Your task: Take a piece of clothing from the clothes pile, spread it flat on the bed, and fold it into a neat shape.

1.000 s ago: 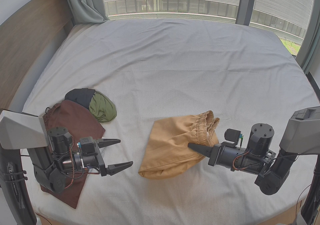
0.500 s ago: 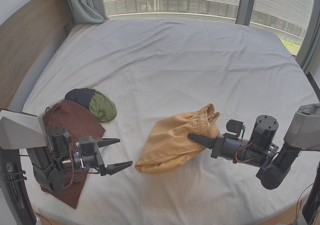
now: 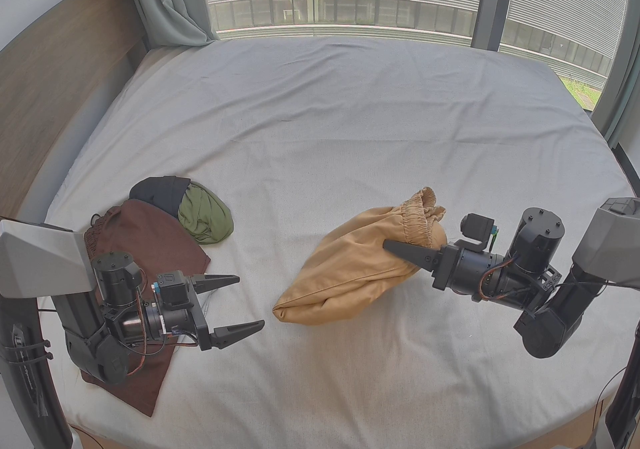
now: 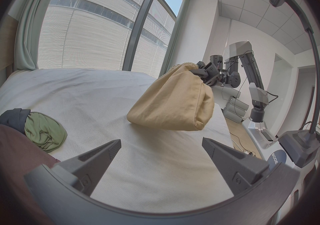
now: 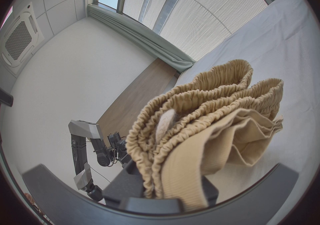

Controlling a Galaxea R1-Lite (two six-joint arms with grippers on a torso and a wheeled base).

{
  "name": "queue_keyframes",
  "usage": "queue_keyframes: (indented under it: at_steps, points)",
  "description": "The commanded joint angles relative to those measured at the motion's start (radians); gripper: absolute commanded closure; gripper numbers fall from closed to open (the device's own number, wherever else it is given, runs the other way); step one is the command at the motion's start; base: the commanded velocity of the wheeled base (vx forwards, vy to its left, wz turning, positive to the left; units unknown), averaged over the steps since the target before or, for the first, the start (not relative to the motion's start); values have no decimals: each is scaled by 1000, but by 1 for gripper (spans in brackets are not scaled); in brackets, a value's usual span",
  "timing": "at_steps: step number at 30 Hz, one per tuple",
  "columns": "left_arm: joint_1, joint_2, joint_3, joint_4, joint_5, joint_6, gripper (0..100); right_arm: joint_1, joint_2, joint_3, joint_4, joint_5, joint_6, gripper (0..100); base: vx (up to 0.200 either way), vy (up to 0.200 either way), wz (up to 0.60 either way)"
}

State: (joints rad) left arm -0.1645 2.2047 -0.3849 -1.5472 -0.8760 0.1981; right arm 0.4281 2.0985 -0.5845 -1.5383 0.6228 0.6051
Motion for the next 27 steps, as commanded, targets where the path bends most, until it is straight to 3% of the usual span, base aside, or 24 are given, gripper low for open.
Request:
queue_keyframes:
  at_steps: [1, 14, 21, 27]
  points:
    - [0, 0, 0, -1, 0, 0, 0, -20, 8, -40, 0, 3, 13, 100, 0, 0, 0]
    - [0, 1, 0, -1, 0, 0, 0, -45, 87, -213, 14, 29, 31, 100, 0, 0, 0]
    - [2, 4, 0, -1, -1, -2, 0, -52, 144, -353, 21, 29, 99, 100, 0, 0, 0]
    - [2, 7, 0, -1, 0, -2, 0, -58, 158, -502, 158, 29, 124, 100, 0, 0, 0]
